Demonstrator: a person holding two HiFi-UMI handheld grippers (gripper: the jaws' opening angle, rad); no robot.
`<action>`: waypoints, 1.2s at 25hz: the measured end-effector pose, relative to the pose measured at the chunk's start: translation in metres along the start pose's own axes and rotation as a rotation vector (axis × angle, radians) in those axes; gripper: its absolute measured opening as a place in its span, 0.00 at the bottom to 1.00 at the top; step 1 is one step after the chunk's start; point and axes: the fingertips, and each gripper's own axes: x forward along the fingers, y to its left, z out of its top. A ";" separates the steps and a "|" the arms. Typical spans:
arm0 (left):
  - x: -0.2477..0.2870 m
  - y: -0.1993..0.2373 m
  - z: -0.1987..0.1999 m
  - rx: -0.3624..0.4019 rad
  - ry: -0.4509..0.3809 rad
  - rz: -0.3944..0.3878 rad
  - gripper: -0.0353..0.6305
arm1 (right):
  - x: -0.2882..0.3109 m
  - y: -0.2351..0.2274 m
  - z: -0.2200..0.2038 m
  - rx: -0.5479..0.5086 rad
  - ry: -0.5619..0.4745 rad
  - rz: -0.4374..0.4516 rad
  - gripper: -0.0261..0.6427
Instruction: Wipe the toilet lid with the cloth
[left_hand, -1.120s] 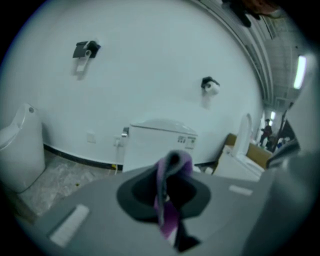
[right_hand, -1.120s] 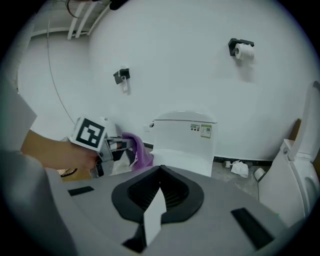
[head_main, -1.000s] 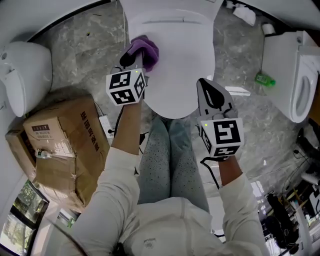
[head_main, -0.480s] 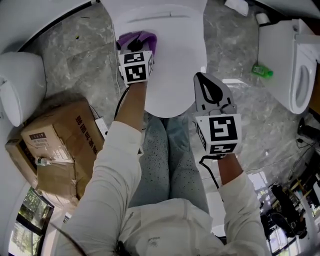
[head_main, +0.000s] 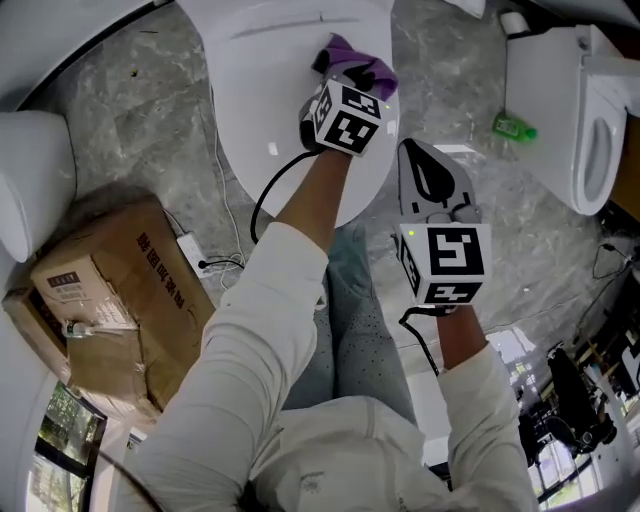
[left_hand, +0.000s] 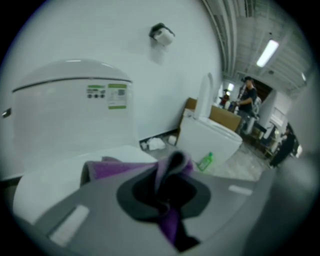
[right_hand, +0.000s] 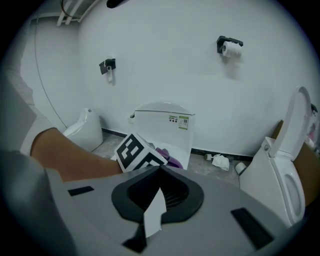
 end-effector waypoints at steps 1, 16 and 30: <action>0.005 -0.017 -0.003 0.044 0.021 -0.037 0.07 | -0.002 -0.004 -0.005 -0.001 0.011 -0.007 0.06; -0.167 0.073 -0.132 -0.158 0.114 0.251 0.07 | 0.028 0.047 -0.035 -0.034 0.072 0.132 0.06; -0.100 -0.093 -0.141 -0.027 0.278 0.031 0.07 | -0.001 0.029 -0.075 -0.045 0.116 0.060 0.06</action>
